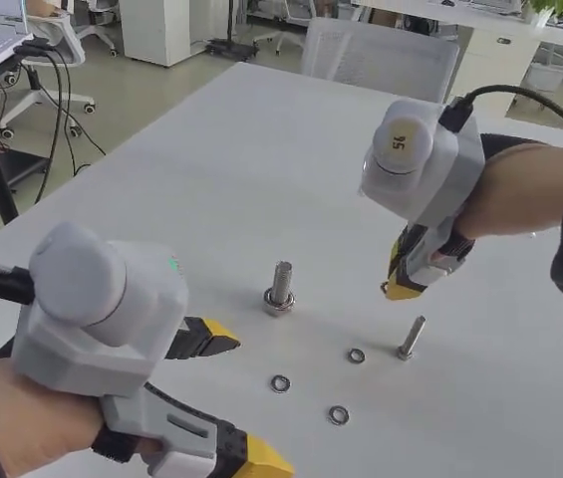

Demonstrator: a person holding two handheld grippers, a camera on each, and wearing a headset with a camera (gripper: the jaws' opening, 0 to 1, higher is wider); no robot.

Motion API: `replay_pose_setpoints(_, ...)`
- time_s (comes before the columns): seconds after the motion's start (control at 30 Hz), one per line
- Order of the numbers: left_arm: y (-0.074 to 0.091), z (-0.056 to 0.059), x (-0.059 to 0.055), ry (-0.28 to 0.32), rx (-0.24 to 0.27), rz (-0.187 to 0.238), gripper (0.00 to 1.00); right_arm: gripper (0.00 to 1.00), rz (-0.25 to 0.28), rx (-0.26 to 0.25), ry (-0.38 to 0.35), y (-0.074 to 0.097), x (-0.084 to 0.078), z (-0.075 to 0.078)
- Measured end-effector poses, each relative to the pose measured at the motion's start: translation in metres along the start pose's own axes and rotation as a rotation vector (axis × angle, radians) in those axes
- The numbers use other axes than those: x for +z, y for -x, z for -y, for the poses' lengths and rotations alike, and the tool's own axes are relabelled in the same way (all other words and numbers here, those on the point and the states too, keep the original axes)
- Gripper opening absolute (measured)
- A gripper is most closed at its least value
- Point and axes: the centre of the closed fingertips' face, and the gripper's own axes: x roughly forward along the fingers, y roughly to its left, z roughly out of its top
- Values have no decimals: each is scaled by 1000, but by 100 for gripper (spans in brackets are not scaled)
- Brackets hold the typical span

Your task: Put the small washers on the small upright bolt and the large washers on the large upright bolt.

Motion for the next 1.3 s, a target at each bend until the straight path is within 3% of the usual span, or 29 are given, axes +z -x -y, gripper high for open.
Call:
replay_pose_setpoints(0.43,0,1,0,-10,-7,1,75,14,-22,-21,-36,10,-22,-2)
replay_pose_setpoints(1.07,0,4,-5,-9,-12,-3,74,14,-29,18,-58,-13,-34,-17)
replay_pose_setpoints(1.3,0,4,-6,-8,-12,-7,74,14,-28,28,-56,-19,-34,-15)
